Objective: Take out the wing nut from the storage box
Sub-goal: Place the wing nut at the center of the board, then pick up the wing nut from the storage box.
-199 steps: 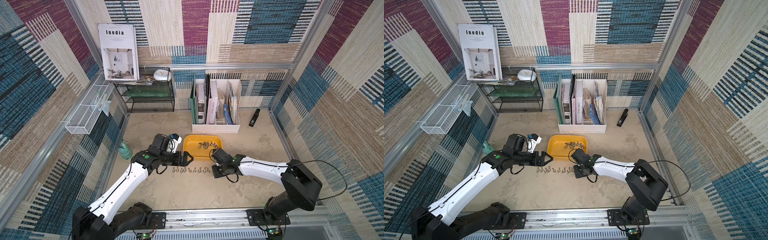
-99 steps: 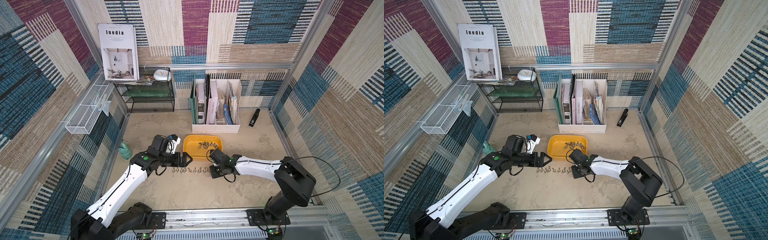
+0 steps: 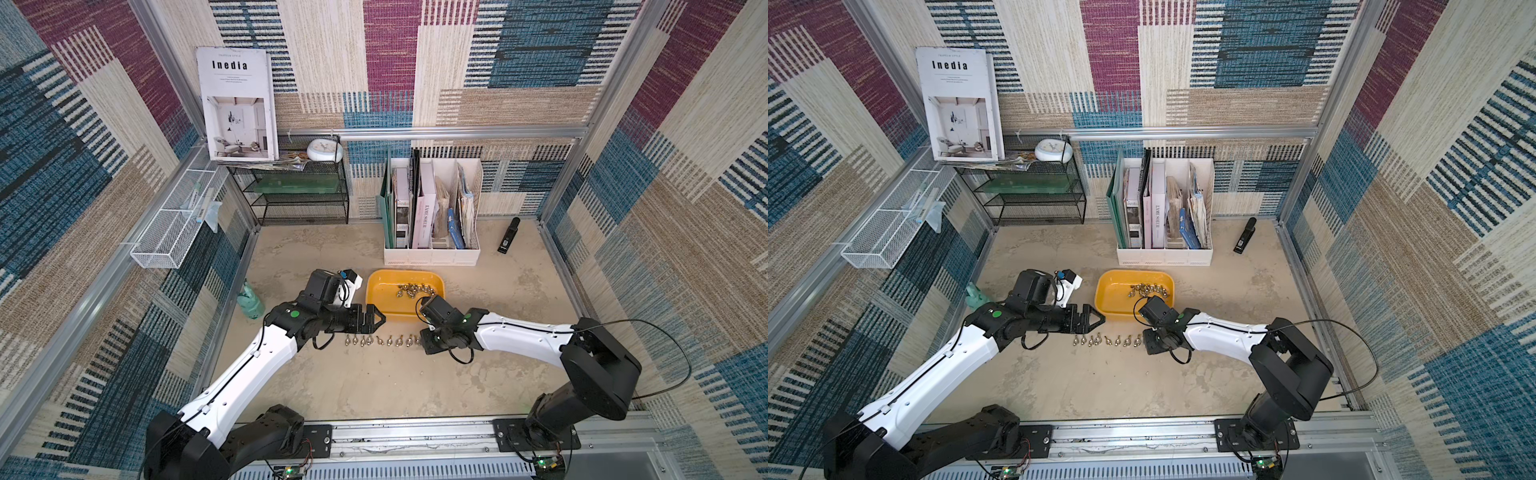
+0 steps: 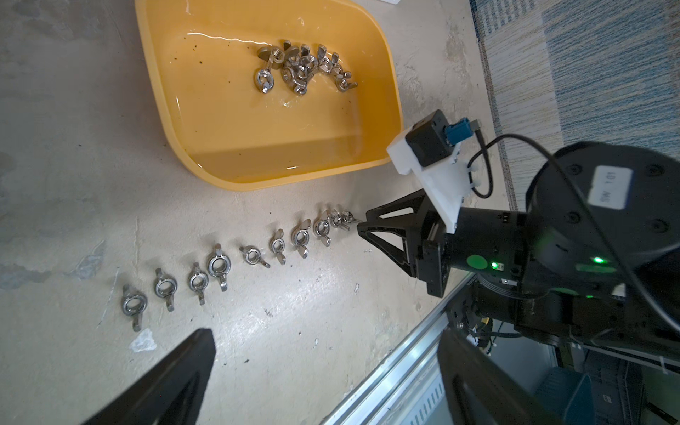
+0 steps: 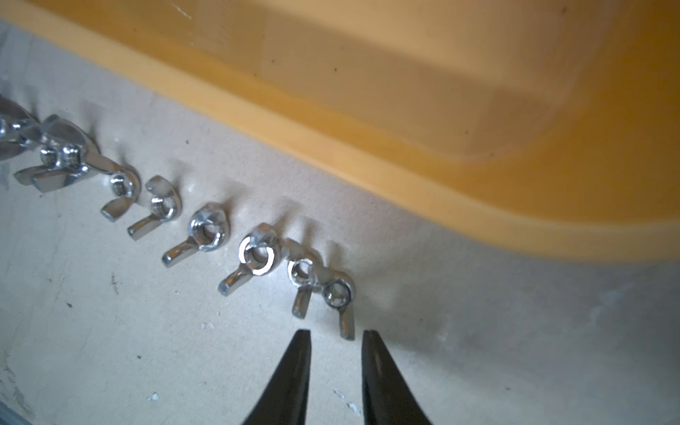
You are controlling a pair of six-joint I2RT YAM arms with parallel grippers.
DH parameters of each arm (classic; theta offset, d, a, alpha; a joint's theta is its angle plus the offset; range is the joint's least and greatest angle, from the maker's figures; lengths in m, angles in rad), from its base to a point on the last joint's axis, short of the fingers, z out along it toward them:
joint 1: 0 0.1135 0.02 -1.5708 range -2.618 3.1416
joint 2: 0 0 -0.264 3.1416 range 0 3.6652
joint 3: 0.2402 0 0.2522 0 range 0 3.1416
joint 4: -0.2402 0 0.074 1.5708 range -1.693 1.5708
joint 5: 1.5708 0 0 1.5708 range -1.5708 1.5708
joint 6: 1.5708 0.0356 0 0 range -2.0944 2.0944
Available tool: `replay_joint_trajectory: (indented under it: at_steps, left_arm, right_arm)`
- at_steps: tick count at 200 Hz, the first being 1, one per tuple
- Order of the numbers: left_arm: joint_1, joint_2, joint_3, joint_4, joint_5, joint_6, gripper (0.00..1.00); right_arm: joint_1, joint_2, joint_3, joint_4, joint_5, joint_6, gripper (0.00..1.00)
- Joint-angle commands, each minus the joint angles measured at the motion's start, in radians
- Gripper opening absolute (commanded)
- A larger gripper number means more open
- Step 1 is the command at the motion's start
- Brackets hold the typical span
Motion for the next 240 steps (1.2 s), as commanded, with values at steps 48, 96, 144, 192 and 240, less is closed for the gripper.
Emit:
replay_joint_trajectory:
  at_steps: [48, 96, 144, 192, 240]
  left_arm:
    - [0.001, 0.049, 0.030, 0.037, -0.004, 0.002, 0.99]
    - [0.001, 0.065, 0.059, 0.004, -0.102, -0.002, 0.99]
    - [0.004, 0.059, 0.068, -0.029, -0.185, -0.008, 0.99]
    - [0.008, 0.040, 0.057, -0.038, -0.200, -0.016, 0.99]
    - [0.008, 0.007, 0.033, -0.035, -0.189, -0.023, 0.99]
  right_arm:
    - [-0.006, -0.041, 0.144, -0.136, 0.122, -0.072, 0.48]
    - [-0.046, 0.051, 0.297, -0.136, 0.117, -0.178, 0.63]
    - [-0.086, 0.216, 0.483, -0.159, 0.102, -0.207, 0.79]
    - [-0.084, 0.379, 0.648, -0.205, 0.095, -0.138, 0.70]
    - [-0.085, 0.478, 0.746, -0.219, 0.100, -0.090, 0.54]
